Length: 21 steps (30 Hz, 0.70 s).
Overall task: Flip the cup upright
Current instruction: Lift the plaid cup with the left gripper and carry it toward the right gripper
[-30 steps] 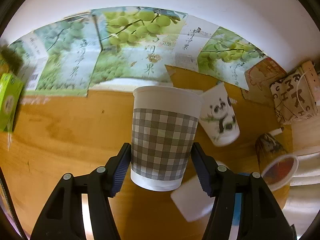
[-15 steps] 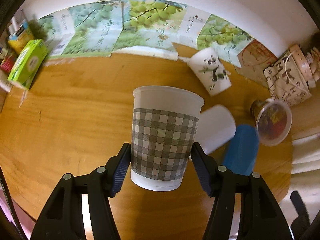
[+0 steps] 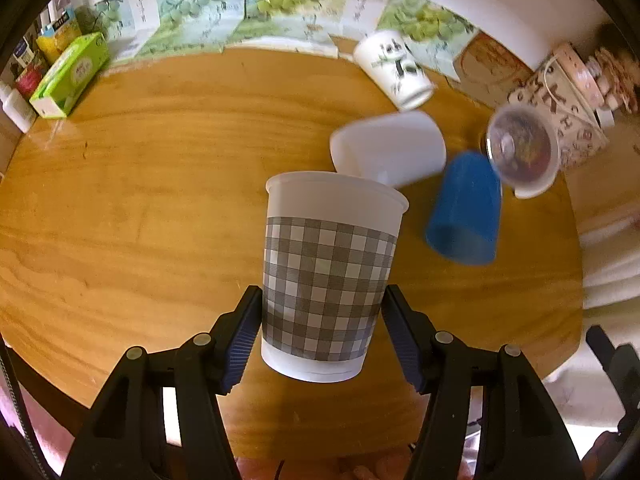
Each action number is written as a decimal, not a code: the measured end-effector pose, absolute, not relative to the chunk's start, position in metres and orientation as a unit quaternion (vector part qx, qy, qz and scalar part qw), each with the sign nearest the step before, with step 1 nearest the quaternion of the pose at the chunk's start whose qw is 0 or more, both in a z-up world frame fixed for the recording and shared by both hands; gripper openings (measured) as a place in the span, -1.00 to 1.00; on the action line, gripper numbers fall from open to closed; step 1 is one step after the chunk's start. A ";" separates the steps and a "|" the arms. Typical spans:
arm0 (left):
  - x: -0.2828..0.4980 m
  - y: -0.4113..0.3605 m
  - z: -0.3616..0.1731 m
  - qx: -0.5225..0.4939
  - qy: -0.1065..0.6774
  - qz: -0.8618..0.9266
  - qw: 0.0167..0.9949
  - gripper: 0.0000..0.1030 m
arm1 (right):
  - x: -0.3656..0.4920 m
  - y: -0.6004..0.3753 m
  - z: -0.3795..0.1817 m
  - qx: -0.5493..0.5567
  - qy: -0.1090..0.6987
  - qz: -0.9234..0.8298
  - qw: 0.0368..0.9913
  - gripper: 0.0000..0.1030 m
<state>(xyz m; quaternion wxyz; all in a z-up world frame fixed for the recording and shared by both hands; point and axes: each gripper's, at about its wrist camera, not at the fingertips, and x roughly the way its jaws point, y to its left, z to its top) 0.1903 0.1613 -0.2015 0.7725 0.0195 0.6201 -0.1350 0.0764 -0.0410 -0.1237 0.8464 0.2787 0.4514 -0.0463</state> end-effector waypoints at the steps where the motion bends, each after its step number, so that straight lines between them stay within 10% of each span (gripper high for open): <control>1: 0.186 0.160 -0.204 0.020 0.622 -0.135 0.771 0.26 | 0.075 -0.041 -0.125 0.279 0.454 -0.043 0.845 0.99; 21: 0.140 0.131 -0.239 0.030 0.673 -0.156 0.723 0.27 | 0.059 -0.059 -0.165 0.345 0.508 -0.008 0.790 0.99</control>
